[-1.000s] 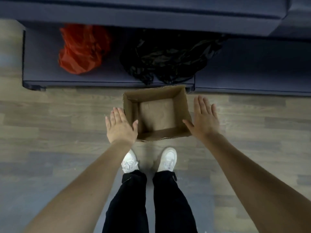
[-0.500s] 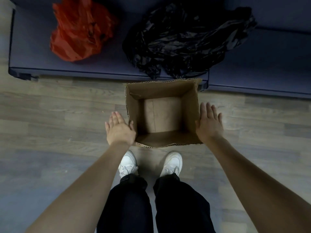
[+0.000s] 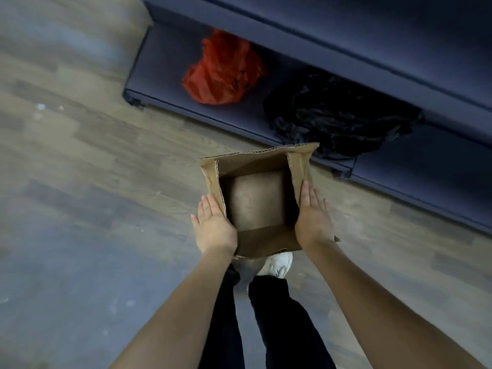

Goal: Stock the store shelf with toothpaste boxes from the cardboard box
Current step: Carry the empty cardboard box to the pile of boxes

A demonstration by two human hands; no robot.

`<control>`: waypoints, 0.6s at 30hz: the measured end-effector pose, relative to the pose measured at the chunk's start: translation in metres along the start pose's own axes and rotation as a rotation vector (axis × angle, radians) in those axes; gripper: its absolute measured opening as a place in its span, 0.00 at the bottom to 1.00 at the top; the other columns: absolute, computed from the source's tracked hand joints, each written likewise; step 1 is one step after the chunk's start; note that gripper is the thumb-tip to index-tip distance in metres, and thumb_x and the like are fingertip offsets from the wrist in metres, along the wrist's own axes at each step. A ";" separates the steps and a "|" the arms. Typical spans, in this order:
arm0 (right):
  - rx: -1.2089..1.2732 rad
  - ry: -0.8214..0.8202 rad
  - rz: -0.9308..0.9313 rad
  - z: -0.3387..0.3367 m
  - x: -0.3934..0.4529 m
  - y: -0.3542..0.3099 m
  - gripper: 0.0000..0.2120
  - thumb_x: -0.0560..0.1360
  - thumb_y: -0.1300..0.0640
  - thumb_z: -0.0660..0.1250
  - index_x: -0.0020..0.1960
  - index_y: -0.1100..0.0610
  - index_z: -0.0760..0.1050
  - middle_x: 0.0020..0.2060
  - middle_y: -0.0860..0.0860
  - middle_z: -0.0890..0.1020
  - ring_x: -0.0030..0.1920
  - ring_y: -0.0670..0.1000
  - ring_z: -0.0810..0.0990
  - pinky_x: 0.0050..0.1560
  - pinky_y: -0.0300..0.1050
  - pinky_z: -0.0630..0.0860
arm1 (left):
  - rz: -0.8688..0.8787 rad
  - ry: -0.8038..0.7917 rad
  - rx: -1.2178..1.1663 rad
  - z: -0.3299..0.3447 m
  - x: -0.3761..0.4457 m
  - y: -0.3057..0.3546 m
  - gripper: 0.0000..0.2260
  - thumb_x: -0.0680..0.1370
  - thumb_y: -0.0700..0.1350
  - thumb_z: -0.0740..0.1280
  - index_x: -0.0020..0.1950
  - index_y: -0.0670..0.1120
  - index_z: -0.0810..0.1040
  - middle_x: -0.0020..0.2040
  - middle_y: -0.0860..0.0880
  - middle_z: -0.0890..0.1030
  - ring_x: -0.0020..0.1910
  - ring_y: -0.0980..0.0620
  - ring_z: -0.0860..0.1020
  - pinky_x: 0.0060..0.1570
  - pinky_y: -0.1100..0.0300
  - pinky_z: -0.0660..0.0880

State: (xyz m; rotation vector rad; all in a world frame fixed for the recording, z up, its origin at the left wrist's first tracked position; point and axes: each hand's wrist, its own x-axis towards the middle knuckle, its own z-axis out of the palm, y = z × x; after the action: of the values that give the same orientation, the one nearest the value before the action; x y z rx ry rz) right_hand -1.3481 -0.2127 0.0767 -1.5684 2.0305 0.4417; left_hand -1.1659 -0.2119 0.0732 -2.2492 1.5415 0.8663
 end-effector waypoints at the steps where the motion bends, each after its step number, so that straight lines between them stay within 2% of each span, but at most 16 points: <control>1: -0.018 0.000 -0.037 -0.014 -0.008 -0.015 0.36 0.77 0.69 0.52 0.76 0.59 0.32 0.77 0.55 0.43 0.77 0.51 0.43 0.76 0.47 0.39 | -0.044 0.017 -0.029 -0.015 -0.009 -0.008 0.29 0.80 0.39 0.52 0.77 0.41 0.42 0.78 0.46 0.46 0.77 0.50 0.46 0.74 0.52 0.43; 8: -0.102 0.075 -0.326 -0.077 -0.047 -0.137 0.38 0.74 0.74 0.51 0.76 0.60 0.34 0.77 0.55 0.44 0.77 0.51 0.42 0.75 0.46 0.38 | -0.297 0.117 -0.164 -0.097 -0.043 -0.093 0.28 0.81 0.40 0.52 0.77 0.41 0.40 0.78 0.46 0.44 0.77 0.50 0.45 0.74 0.52 0.41; 18: -0.238 0.054 -0.591 -0.081 -0.107 -0.325 0.38 0.73 0.74 0.52 0.76 0.60 0.35 0.77 0.54 0.45 0.77 0.50 0.42 0.75 0.46 0.38 | -0.508 0.223 -0.438 -0.164 -0.060 -0.255 0.25 0.82 0.44 0.49 0.77 0.41 0.44 0.78 0.47 0.48 0.77 0.51 0.46 0.74 0.52 0.43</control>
State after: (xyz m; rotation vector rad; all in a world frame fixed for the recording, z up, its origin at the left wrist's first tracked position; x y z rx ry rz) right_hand -1.0332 -0.2623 0.2256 -2.2365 1.4801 0.4175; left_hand -0.8956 -0.1556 0.2122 -2.9449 0.8204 0.8772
